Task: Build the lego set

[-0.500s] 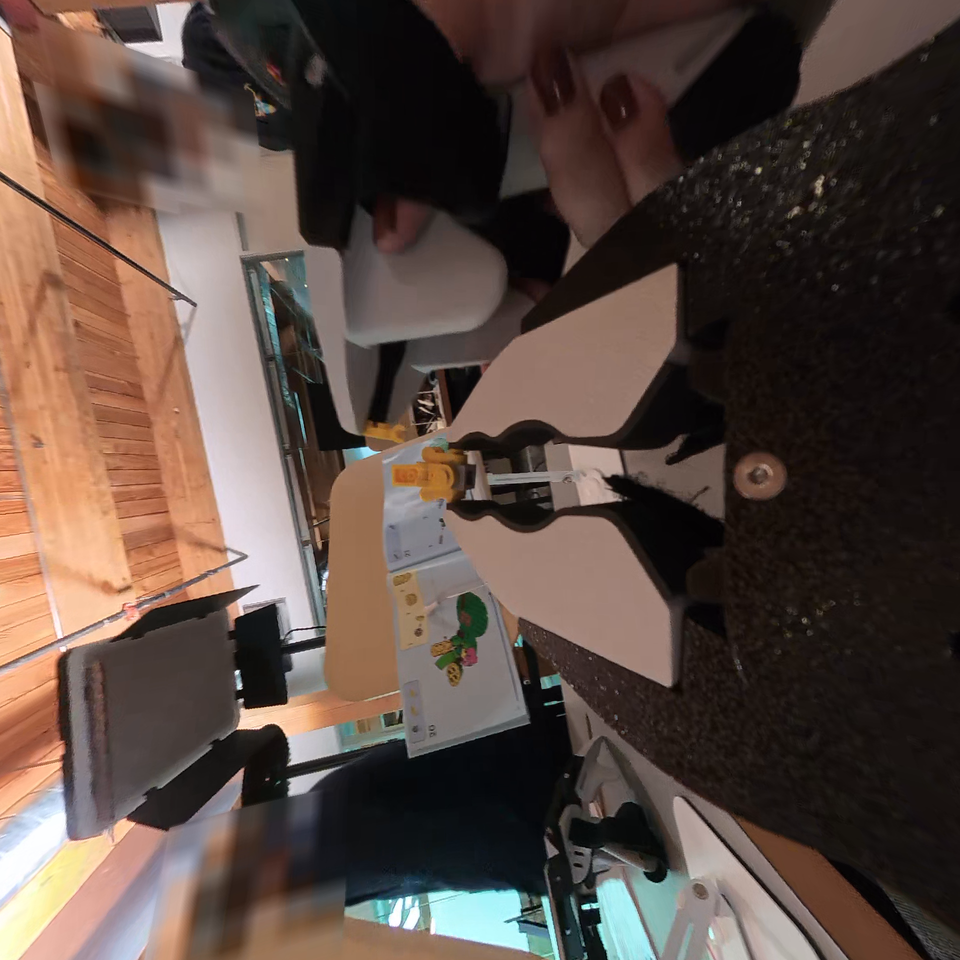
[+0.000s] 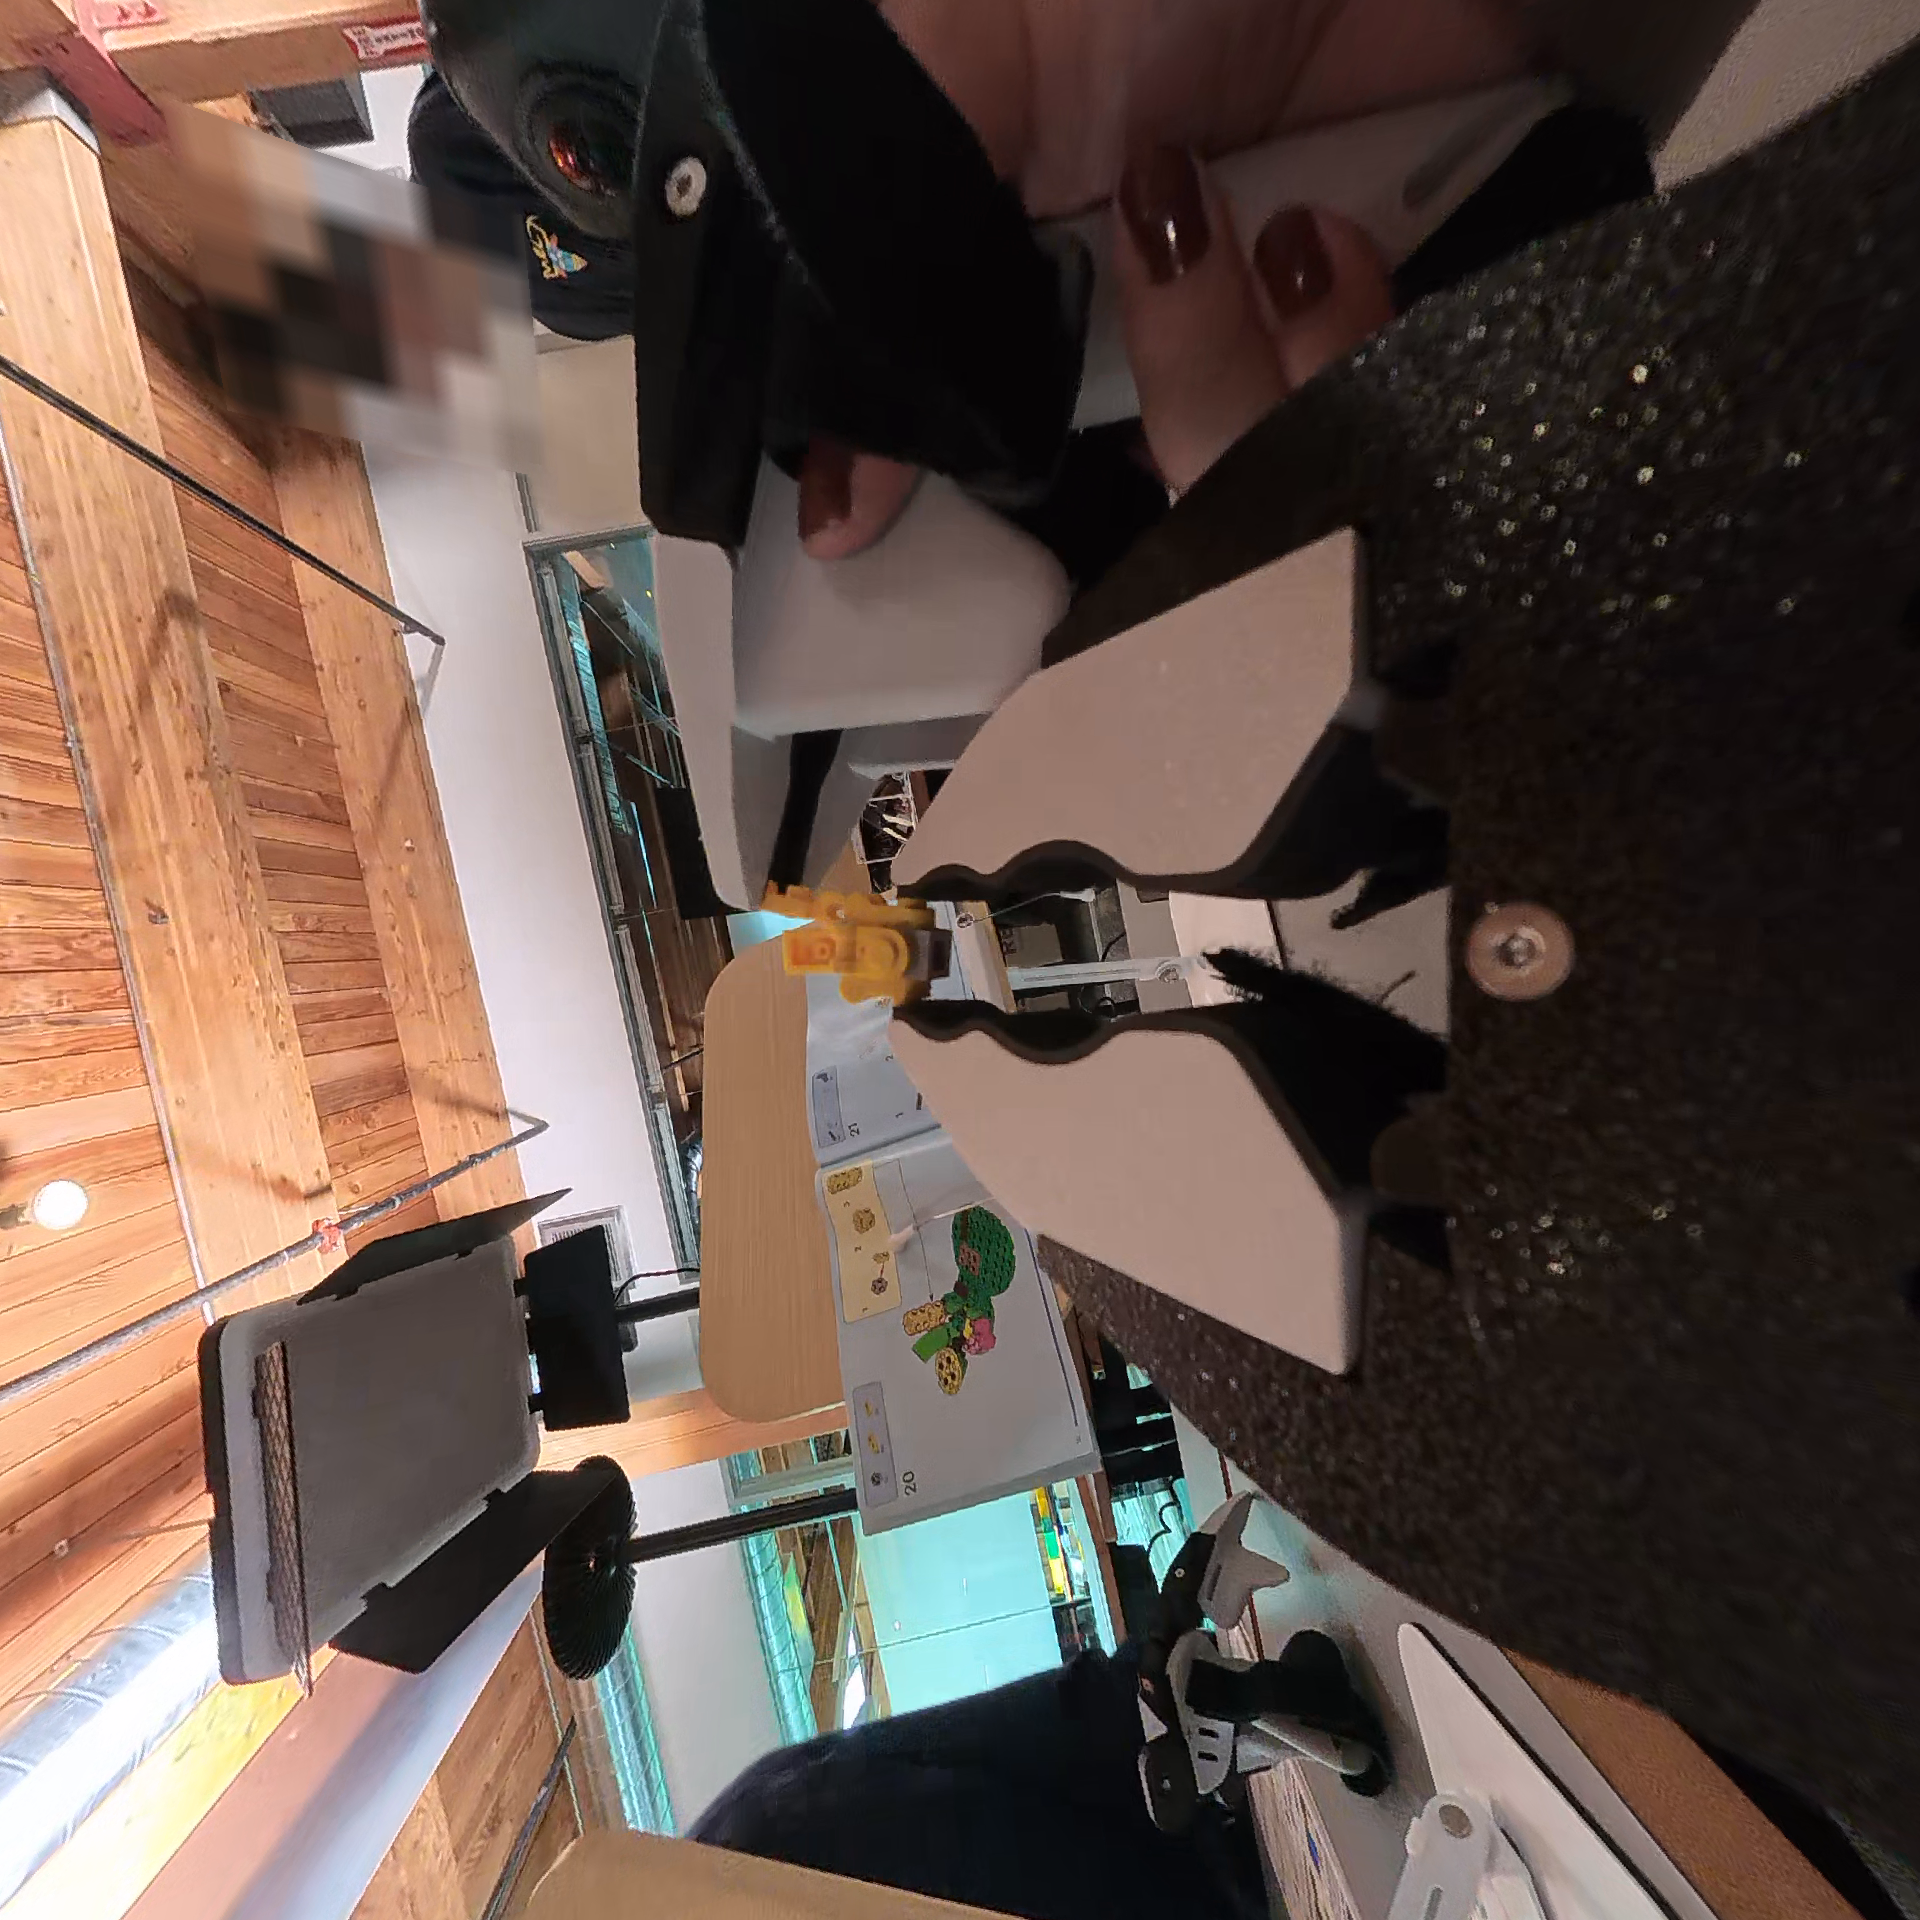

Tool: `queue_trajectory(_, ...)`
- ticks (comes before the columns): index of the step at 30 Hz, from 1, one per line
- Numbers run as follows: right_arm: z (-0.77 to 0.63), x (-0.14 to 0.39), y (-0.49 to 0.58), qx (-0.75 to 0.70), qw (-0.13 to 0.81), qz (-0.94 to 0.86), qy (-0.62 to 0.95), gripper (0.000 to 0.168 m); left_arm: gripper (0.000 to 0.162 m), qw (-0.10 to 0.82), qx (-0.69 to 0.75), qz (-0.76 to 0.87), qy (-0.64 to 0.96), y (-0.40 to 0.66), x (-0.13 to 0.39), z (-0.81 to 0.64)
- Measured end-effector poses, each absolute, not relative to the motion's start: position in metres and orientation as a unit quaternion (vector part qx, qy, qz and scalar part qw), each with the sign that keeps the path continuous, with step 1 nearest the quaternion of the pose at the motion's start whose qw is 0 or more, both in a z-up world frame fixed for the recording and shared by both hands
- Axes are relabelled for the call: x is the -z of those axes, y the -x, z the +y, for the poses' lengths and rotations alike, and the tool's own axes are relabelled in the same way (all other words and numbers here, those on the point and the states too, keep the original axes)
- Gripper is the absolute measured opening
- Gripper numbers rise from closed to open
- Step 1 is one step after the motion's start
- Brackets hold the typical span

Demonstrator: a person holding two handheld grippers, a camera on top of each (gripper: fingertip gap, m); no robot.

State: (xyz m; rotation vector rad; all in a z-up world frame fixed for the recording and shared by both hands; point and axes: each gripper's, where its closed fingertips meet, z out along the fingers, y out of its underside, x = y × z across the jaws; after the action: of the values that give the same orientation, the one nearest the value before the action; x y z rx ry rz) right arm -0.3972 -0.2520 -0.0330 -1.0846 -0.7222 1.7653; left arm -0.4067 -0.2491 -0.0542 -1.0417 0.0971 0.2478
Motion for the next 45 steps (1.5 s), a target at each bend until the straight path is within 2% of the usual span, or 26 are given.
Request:
queue_trajectory(22, -0.251, 0.045, 0.401, -0.662, 0.486, -0.351, 0.45, 0.005, 0.017, 0.847, -0.108, 0.05, 0.518, 0.408, 0.063, -0.244)
queue_trajectory(45, -0.254, 0.051, 0.406, -0.669, 0.475, -0.353, 0.451, 0.005, 0.017, 0.852, -0.101, 0.04, 0.512, 0.421, 0.062, -0.247)
